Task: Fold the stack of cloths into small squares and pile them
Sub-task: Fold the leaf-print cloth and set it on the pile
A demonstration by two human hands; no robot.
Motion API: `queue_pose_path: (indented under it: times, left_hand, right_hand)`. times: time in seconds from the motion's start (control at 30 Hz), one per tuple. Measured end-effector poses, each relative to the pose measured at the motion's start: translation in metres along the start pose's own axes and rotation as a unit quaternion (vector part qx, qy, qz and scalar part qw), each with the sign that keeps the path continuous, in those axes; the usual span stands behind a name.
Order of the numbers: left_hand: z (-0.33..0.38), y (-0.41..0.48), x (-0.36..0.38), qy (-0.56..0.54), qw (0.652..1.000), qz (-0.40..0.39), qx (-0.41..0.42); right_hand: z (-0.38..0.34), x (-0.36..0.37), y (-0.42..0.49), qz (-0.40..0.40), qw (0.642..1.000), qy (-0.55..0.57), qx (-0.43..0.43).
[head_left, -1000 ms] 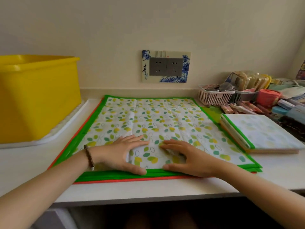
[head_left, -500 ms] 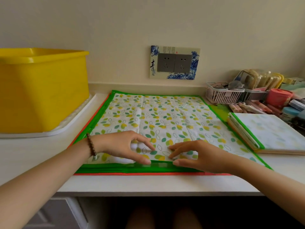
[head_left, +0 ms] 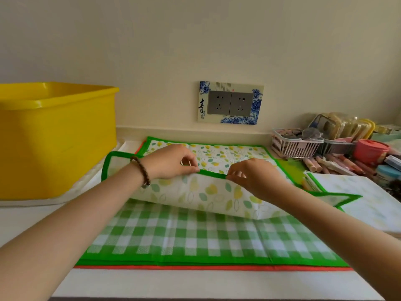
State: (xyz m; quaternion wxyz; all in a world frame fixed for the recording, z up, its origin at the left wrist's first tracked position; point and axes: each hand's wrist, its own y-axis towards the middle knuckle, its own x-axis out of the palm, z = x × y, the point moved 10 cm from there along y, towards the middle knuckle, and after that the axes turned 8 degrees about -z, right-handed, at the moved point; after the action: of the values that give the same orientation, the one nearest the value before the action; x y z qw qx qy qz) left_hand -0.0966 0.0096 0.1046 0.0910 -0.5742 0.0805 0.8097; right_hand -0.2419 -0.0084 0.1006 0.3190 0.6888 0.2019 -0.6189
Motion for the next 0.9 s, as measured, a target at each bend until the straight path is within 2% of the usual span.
queue_pose_path:
  times: [0.07,0.13,0.27,0.33,0.43,0.53,0.7,0.9]
  left_hand:
    - [-0.004,0.009,-0.004,0.047,0.997,0.051,-0.019]
    - [-0.007,0.014,-0.008,0.073,0.991,0.104,-0.031]
    - [-0.024,0.024,-0.008,0.066,0.980,0.184,-0.038]
    - [-0.032,0.030,-0.002,0.062,0.978,0.195,-0.033]
    - [-0.036,0.037,0.016,0.051,0.986,0.155,-0.018]
    - [-0.036,0.042,0.034,0.030,0.995,0.100,-0.001]
    - [-0.048,0.047,0.068,0.095,0.993,-0.034,-0.059]
    - [-0.064,0.046,0.089,0.049,0.991,-0.071,-0.102]
  right_hand:
    - [0.007,0.007,0.017,0.023,0.998,-0.064,0.008]
    - [0.017,0.013,0.032,0.042,0.997,-0.067,0.025]
    - [0.036,0.027,0.056,0.052,0.997,0.029,0.056]
    - [0.044,0.037,0.065,0.051,0.994,0.074,0.067]
    - [0.054,0.049,0.078,0.054,0.988,0.120,0.075]
    - [0.061,0.054,0.093,0.053,0.989,0.117,0.079]
    - [0.069,0.050,0.110,0.055,0.985,0.131,0.096]
    - [0.048,0.073,0.102,0.016,0.972,0.210,0.101]
